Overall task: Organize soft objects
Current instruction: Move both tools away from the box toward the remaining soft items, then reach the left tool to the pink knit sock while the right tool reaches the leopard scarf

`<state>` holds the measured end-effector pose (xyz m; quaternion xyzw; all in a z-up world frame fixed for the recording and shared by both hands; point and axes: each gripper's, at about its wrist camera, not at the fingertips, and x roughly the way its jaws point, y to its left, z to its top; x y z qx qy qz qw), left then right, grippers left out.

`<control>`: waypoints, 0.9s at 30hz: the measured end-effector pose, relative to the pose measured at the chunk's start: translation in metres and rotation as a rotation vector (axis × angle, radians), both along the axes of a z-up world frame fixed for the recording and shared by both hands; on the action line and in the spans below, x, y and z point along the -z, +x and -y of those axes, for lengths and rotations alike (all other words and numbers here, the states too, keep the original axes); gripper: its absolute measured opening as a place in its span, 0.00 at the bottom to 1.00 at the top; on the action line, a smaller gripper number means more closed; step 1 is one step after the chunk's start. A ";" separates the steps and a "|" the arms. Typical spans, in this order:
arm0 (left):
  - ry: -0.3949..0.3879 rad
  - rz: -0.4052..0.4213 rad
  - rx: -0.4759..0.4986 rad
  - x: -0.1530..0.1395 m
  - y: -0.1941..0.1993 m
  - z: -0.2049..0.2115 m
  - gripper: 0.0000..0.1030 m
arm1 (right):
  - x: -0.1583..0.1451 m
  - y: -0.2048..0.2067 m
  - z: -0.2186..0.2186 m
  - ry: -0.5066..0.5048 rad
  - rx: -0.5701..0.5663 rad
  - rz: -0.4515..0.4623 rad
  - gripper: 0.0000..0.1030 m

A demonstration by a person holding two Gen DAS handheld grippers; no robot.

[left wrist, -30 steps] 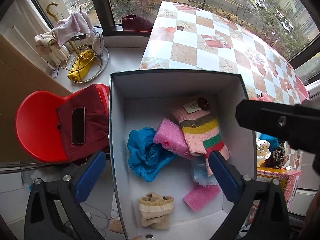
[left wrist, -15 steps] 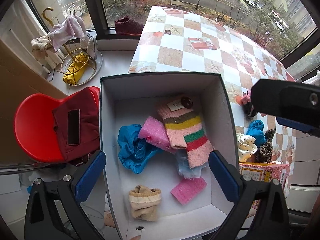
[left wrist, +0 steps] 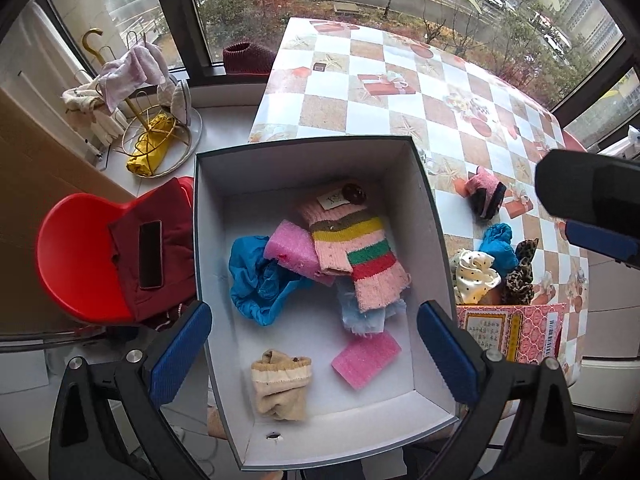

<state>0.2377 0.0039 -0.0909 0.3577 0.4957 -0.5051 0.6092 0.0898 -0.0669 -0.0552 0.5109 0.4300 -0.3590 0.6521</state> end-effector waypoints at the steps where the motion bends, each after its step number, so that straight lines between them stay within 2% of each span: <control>1: -0.001 0.003 0.003 -0.001 -0.001 -0.001 1.00 | -0.002 -0.002 -0.001 -0.001 0.000 0.001 0.99; 8: 0.005 -0.007 0.026 -0.010 -0.010 0.001 1.00 | -0.010 -0.031 -0.001 0.014 0.050 0.013 0.99; 17: 0.026 -0.034 0.097 -0.012 -0.043 0.016 1.00 | -0.008 -0.108 0.001 0.035 0.171 -0.011 0.99; 22: 0.042 -0.044 0.131 -0.010 -0.064 0.027 1.00 | 0.009 -0.166 0.003 0.068 0.270 -0.067 0.99; 27: 0.069 -0.042 0.154 -0.004 -0.083 0.038 1.00 | 0.041 -0.214 0.000 0.135 0.335 -0.127 0.99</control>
